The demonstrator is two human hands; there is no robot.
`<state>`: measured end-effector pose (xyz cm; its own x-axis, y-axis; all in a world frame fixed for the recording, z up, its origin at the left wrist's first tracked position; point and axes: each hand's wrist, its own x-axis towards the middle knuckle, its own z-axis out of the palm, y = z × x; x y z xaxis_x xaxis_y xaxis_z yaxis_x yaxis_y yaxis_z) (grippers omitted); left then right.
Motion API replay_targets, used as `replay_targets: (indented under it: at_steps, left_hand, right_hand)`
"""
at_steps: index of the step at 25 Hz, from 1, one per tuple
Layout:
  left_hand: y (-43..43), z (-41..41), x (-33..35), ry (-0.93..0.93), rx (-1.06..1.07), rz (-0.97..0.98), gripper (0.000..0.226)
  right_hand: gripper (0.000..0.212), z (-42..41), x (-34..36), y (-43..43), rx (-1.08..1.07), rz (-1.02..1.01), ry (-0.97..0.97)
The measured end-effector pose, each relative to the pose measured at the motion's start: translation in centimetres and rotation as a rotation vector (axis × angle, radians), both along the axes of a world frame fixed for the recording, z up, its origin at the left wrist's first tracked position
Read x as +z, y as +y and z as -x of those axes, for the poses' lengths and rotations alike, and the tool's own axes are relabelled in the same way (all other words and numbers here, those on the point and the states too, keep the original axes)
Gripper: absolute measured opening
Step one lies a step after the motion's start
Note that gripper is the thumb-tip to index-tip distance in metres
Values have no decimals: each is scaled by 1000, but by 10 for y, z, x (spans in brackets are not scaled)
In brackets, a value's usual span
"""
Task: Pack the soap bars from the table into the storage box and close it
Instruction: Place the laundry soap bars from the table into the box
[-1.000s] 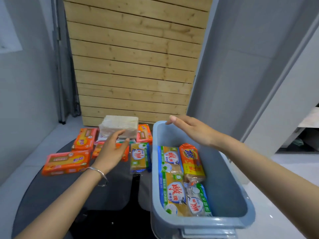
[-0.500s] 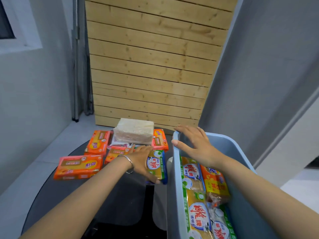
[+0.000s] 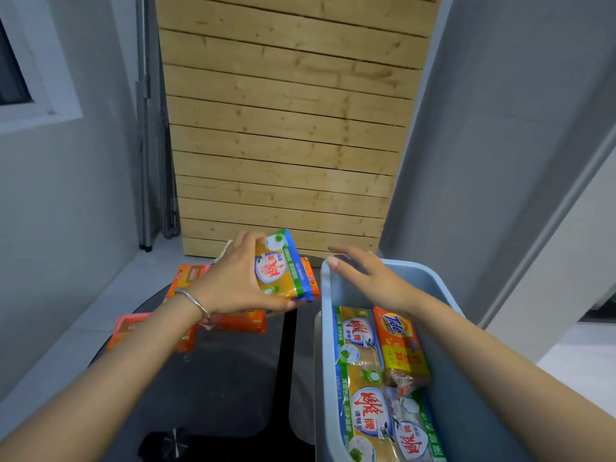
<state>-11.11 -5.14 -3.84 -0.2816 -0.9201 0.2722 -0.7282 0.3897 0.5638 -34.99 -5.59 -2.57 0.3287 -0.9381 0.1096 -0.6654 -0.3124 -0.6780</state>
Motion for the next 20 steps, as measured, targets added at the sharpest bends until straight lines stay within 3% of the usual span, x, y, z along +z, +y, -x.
replay_targets:
  at_steps: [3, 5, 8, 12, 16, 20]
  left_hand:
    - [20, 22, 42, -11, -68, 34, 109]
    - [33, 51, 51, -58, -155, 77, 106]
    - [40, 92, 48, 4, -243, 27, 98]
    - [25, 127, 42, 395, -322, -377, 34]
    - [14, 137, 28, 446, -366, -662, 31]
    - [16, 140, 14, 361, -446, -769, 25]
  right_hand:
    - [43, 1, 27, 13, -2, -176, -457]
    - [42, 8, 37, 27, -16, -255, -579]
    - [38, 33, 39, 46, -149, -271, -616]
    - [33, 74, 28, 65, -253, -332, -650]
    - [17, 89, 13, 70, -250, -308, -623]
    - [7, 112, 13, 60, -364, -54, -664]
